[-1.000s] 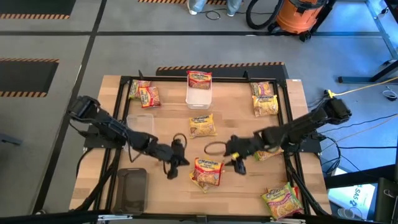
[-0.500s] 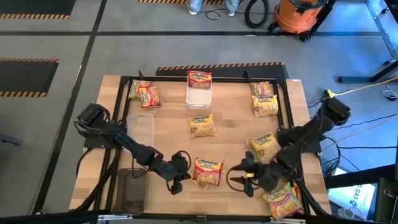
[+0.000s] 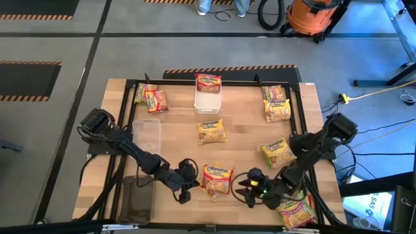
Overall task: Sort Maruchan noodles
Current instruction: Put the red noodle pack into the white bin
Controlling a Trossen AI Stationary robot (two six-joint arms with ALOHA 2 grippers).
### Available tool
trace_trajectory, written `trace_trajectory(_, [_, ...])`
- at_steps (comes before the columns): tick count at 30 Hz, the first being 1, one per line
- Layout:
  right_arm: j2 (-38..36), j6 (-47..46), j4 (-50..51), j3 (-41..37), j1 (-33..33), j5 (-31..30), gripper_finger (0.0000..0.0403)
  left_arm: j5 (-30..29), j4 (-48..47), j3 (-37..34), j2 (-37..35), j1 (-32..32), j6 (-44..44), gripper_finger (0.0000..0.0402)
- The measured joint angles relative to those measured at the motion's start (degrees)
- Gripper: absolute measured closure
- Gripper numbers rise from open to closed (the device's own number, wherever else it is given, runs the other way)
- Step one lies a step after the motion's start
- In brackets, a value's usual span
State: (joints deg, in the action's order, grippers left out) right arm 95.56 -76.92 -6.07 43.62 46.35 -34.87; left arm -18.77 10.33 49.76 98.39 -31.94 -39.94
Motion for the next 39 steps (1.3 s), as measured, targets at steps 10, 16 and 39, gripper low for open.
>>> trace_trajectory(10, [3.27, 0.42, -4.43, 0.04, -4.85, 2.52, 0.0095, -4.24, 0.6, 0.0, 0.92, 0.59, 4.52, 0.0386])
trace_trajectory(16, [4.97, 3.44, -8.38, 0.04, -7.82, 4.09, 0.0081, -3.14, 4.27, 0.02, 4.64, 1.44, 4.77, 0.0386])
trace_trajectory(39, [5.08, 17.48, -18.85, -0.01, -12.34, 1.45, 0.0152, 0.7, 13.62, -0.07, 7.76, 3.96, 10.84, 0.0386])
